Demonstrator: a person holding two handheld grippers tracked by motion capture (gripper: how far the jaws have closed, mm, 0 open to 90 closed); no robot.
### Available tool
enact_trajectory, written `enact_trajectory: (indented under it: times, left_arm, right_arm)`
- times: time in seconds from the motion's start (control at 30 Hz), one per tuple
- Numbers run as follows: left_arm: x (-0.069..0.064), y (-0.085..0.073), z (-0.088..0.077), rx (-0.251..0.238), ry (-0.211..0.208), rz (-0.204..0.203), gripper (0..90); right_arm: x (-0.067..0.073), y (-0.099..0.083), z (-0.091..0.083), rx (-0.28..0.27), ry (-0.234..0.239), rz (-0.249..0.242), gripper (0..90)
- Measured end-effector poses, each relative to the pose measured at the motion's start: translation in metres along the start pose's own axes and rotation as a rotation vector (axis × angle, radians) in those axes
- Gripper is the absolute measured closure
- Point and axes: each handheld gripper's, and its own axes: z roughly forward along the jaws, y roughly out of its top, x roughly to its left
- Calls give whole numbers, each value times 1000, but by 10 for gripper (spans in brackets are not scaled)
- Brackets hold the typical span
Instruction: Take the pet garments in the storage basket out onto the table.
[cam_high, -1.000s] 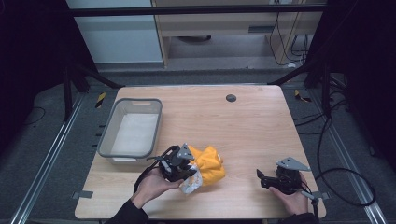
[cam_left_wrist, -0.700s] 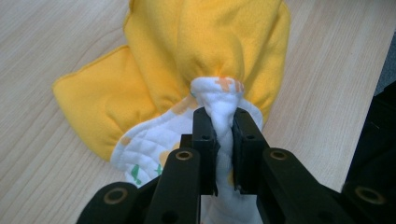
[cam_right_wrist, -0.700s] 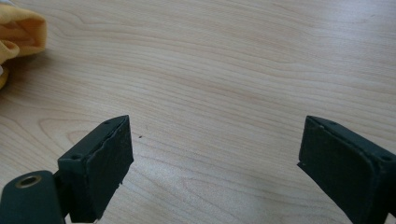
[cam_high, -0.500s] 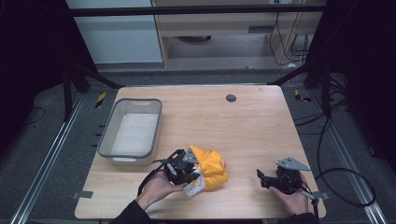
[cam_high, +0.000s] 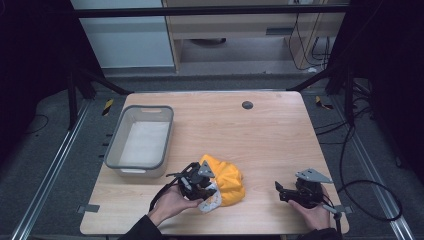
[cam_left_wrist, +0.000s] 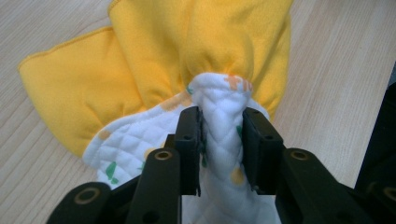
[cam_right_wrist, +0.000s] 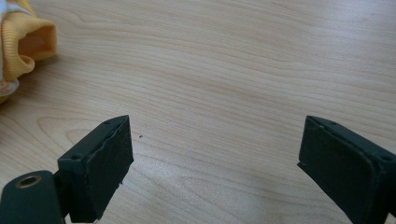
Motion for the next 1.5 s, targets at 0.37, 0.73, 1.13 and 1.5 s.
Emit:
enact_trajectory:
  times: [0.37, 0.73, 1.13, 1.5]
  left_arm:
    - [0, -3, 0, 3, -14, -19, 467]
    - [0, -9, -19, -60, 10, -29, 352]
    - [3, -24, -47, -150, 82, -67, 264]
    - [10, -53, -65, -262, 190, -143, 221]
  right_arm:
    - [0, 0, 0, 3, 1, -5, 95]
    - [0, 0, 0, 7, 1, 2, 90]
    - [1, -1, 0, 10, -2, 2, 86]
    - [1, -1, 0, 9, -1, -2, 85]
